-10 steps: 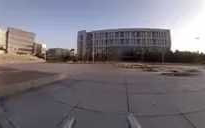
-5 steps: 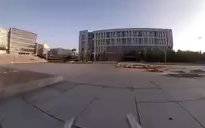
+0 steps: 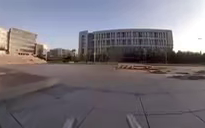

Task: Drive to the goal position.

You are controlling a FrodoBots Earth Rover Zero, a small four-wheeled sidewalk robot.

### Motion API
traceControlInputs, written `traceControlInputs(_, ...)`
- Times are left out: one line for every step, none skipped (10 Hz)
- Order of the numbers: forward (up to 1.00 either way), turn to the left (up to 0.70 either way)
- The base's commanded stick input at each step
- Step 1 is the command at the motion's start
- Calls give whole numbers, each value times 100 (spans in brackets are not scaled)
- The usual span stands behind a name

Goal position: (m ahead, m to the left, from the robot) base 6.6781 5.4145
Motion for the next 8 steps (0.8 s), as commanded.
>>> traceControlInputs(70,14)
traceControlInputs(70,14)
traceControlInputs(70,14)
traceControlInputs(70,14)
traceControlInputs(70,14)
traceControlInputs(70,14)
traceControlInputs(70,14)
traceControlInputs(70,14)
